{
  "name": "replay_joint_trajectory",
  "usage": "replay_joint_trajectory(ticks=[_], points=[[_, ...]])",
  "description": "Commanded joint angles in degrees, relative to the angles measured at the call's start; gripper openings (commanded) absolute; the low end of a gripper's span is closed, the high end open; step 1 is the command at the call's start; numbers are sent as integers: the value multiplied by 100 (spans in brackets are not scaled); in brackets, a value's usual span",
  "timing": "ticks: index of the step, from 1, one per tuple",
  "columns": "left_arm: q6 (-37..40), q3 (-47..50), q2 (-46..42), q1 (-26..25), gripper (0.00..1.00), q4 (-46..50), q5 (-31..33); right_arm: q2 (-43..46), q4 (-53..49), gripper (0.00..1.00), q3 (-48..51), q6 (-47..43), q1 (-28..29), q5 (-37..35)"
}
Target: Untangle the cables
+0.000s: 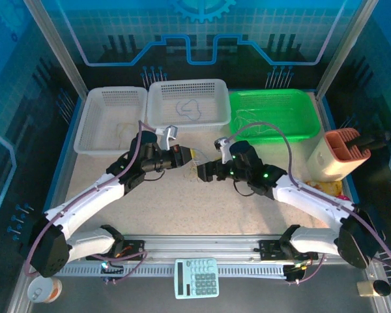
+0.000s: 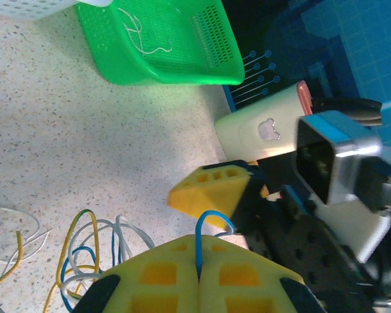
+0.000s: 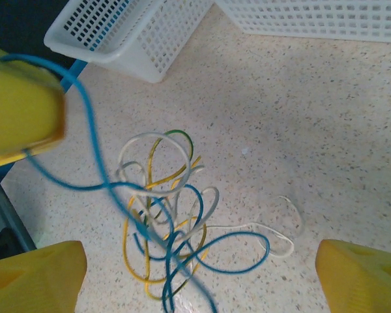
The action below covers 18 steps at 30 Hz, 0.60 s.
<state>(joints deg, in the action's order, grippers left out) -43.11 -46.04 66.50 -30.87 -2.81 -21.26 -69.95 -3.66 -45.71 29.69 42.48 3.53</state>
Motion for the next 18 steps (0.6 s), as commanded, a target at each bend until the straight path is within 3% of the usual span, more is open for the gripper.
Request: replay_joint_trajectory(ticks=[1, 3, 9, 11, 18], points=[[-96, -247, -14, -33, 0, -58, -9, -380, 834, 86, -22, 206, 61, 49], [-167, -257, -36, -41, 0, -108, -43, -641, 1051, 76, -4, 254, 42, 22], [-512, -446, -128, -33, 0, -224, -156, -1179, 1384, 32, 322, 360, 24, -164], [-657, -526, -158, -32, 0, -300, -197, -1302, 1423, 28, 487, 404, 11, -247], [-868, -807, -306, -33, 0, -376, -174, -1590, 1465, 29, 809, 531, -11, -322]])
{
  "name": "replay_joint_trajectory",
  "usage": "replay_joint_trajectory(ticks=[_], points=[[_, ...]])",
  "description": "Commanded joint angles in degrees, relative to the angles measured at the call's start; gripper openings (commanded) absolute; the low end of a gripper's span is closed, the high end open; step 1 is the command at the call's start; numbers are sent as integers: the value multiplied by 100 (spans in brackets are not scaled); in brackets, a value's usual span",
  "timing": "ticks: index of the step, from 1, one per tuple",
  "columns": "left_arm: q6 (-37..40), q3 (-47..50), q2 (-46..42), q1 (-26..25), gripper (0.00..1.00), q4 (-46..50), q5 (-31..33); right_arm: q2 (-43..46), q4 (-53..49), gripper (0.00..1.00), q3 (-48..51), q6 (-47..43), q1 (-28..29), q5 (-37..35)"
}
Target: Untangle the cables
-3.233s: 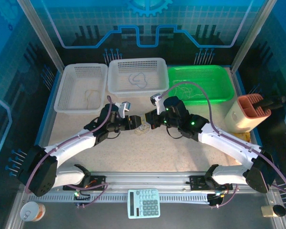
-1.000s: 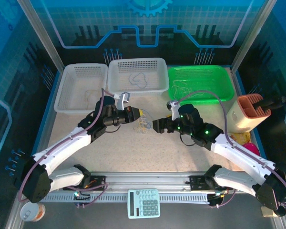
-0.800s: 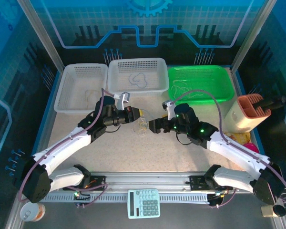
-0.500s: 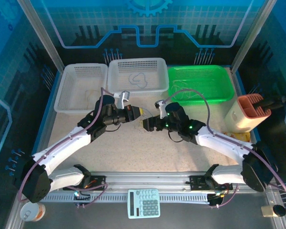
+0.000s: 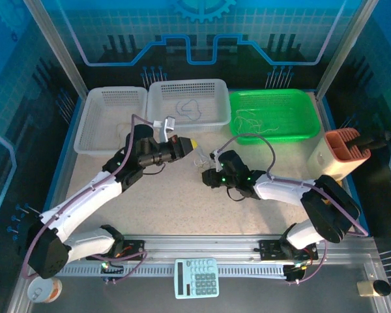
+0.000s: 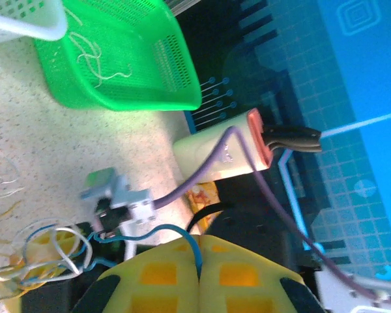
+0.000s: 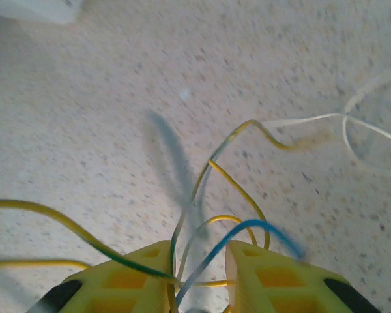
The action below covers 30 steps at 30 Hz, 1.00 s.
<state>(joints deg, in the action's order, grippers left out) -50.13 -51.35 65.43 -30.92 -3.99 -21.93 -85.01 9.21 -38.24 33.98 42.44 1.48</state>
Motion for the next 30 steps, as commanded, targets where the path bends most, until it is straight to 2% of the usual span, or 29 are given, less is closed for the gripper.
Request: replay_joint_trajectory(ticks=[1, 9, 11, 13, 16, 20, 24, 27, 30], points=[[-148, -311, -210, -25, 0, -212, -93, -86, 151, 32, 62, 95, -4, -79], [-254, -340, -361, -28, 0, -144, -32, 206, -362, 66, -59, -87, 10, -140], [-327, -340, -409, -28, 0, -225, -39, 270, -471, 70, -48, -144, 11, -180], [-382, -362, -443, -28, 0, -302, -47, 292, -514, 66, -10, -184, 15, -190], [-431, -473, -490, -25, 0, -304, -48, 279, -467, 53, 93, -190, 10, -177], [-475, -683, -564, -22, 0, -270, -57, 157, -353, 45, 193, -139, 10, -169], [-523, -886, -654, -28, 0, -235, -83, -19, -237, 32, 223, -122, 10, -138], [-544, -988, -729, -28, 0, -219, -73, -140, -178, 32, 207, -97, 9, -112], [-484, -1009, -760, -28, 0, -102, -49, -135, -238, 42, 170, -67, 7, -84]])
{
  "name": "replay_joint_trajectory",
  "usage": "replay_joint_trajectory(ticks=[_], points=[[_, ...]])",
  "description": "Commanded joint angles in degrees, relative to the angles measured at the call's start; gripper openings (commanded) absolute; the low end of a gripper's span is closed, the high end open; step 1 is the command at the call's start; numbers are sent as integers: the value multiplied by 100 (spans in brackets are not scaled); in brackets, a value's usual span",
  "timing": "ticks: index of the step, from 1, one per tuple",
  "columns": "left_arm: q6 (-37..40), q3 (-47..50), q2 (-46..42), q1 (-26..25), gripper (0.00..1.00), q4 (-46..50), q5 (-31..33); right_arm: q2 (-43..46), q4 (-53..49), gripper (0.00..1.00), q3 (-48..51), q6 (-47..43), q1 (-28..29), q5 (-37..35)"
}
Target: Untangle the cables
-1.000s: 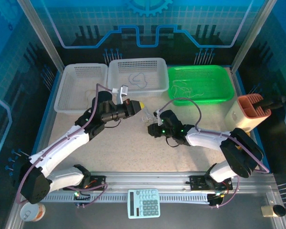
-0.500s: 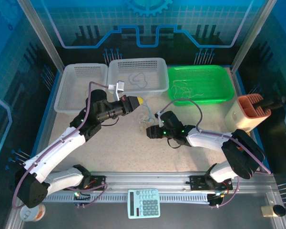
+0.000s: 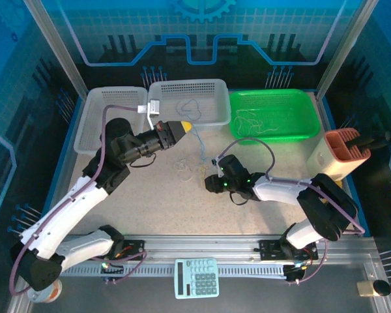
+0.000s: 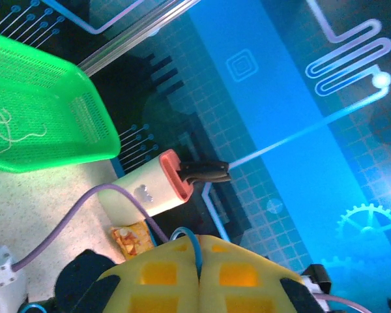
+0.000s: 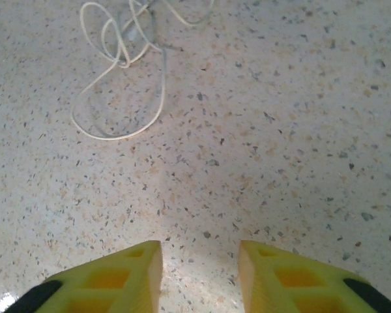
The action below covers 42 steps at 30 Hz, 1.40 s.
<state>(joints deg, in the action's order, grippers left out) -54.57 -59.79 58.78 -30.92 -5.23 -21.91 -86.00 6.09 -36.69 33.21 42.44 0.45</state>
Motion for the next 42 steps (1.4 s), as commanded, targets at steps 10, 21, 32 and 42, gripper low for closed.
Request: replay_joint_trajectory(ticks=[10, 21, 32, 42], points=[[175, 644, -73, -28, 0, 13, 185, 887, -1106, 74, -306, -238, -37, -373], [444, 1117, 164, -28, 0, -173, 224, 2314, -2099, 69, -512, -403, -435, -357], [144, 1053, 246, -24, 0, -483, 256, 2703, -1569, 76, -248, -571, -457, 456], [43, 828, 132, -28, 0, -478, 316, 2137, -425, 80, 229, -295, -453, 1097]])
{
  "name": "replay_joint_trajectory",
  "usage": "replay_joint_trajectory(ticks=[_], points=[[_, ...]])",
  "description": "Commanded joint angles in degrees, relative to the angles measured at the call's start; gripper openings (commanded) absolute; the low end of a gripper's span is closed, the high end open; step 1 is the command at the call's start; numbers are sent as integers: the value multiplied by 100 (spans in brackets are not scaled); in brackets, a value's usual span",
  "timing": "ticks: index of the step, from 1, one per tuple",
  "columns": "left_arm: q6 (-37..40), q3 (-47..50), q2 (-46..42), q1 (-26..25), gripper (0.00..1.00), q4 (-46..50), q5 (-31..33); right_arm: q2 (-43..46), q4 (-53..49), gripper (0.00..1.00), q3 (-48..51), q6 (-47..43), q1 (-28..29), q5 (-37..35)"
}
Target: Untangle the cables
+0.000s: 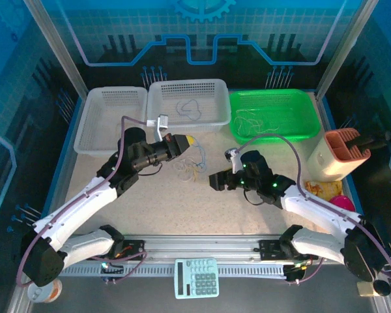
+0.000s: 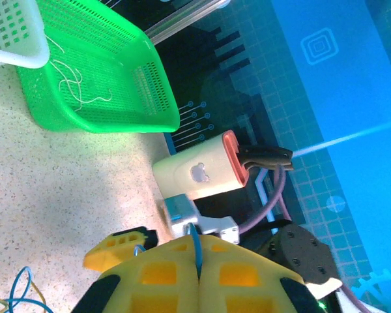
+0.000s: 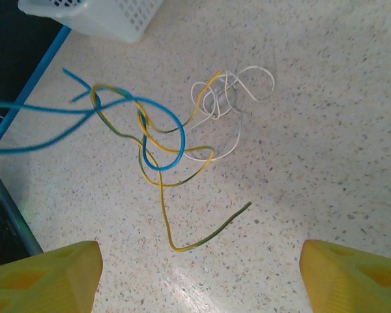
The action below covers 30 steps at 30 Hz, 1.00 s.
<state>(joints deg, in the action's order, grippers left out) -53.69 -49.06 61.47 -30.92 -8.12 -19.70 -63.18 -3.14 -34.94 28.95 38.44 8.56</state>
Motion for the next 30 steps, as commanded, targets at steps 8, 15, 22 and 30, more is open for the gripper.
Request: replay_joint_trajectory(ticks=[8, 15, 22, 30], points=[[-45, -303, -136, -28, 0, -216, 116, -688, 1134, 80, 132, 438, -24, 449], [-19, -315, -126, -33, 0, -234, 142, -1162, 1792, 42, 120, 758, -5, 754], [187, -864, 24, -17, 0, -89, 152, -1438, 1696, 0, 202, 790, 4, 358], [656, -2699, 471, -11, 0, 475, 37, -2012, 1328, 0, 233, 721, 0, -379]])
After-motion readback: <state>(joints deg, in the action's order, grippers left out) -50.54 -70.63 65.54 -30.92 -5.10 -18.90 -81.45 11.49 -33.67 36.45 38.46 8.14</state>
